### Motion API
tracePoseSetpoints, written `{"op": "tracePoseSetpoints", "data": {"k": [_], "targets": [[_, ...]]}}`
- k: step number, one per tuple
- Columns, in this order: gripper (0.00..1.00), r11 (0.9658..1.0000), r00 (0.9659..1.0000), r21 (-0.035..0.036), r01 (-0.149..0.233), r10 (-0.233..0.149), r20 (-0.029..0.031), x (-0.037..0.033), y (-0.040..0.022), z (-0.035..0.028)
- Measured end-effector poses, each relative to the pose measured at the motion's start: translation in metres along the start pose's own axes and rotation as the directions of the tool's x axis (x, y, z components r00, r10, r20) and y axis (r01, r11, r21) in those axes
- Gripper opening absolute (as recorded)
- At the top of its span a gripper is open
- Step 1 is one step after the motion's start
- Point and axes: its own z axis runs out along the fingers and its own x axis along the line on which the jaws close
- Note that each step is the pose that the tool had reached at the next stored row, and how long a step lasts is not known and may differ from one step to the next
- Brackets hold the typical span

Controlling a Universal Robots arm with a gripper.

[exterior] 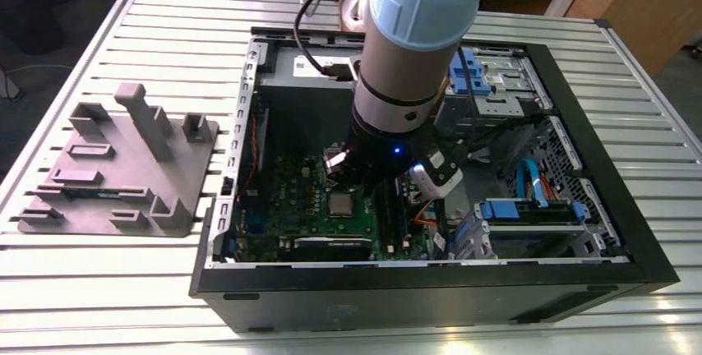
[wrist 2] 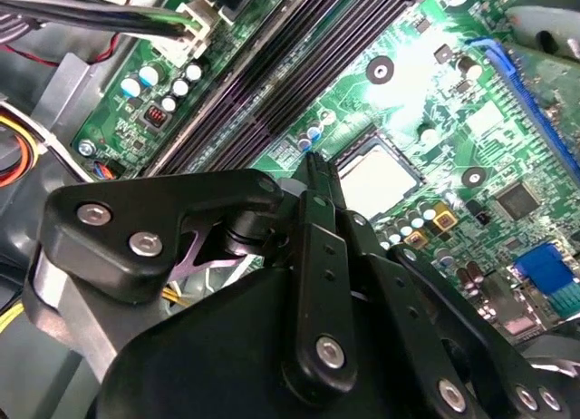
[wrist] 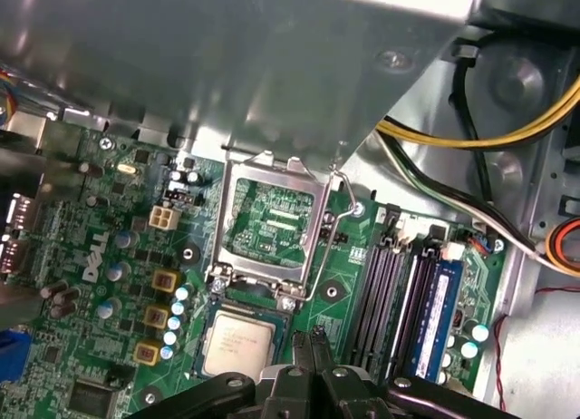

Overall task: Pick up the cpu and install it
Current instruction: 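Close the cpu cover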

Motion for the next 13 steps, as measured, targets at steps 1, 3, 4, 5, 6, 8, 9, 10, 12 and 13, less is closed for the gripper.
{"op": "tracePoseSetpoints", "data": {"k": [1, 3, 4, 5, 6, 8, 9, 10, 12, 13], "targets": [[0.10, 1.0000, 1.0000, -0.0001, 0.000, 0.000, 0.0000, -0.0006, 0.0010, 0.0001], [0.10, 1.0000, 1.0000, -0.0003, 0.000, 0.000, 0.0001, -0.0019, 0.0032, 0.0003], [0.10, 1.0000, 1.0000, -0.0003, 0.000, 0.000, 0.0000, -0.0026, 0.0043, 0.0004], [0.10, 1.0000, 1.0000, -0.0005, 0.000, 0.000, 0.0001, -0.0035, 0.0054, 0.0005], [0.10, 1.0000, 1.0000, -0.0006, 0.000, 0.000, 0.0001, -0.0044, 0.0063, 0.0006], [0.10, 1.0000, 1.0000, -0.0009, 0.000, 0.000, 0.0002, -0.0060, 0.0079, 0.0009], [0.10, 1.0000, 1.0000, -0.0011, 0.000, 0.000, 0.0002, -0.0066, 0.0085, 0.0009], [0.10, 1.0000, 1.0000, -0.0013, 0.000, 0.000, 0.0003, -0.0070, 0.0091, 0.0010], [0.10, 1.0000, 1.0000, -0.0022, 0.000, 0.000, 0.0005, -0.0077, 0.0106, 0.0012], [0.10, 1.0000, 1.0000, -0.0028, 0.000, 0.000, 0.0006, -0.0080, 0.0116, 0.0012]]}}
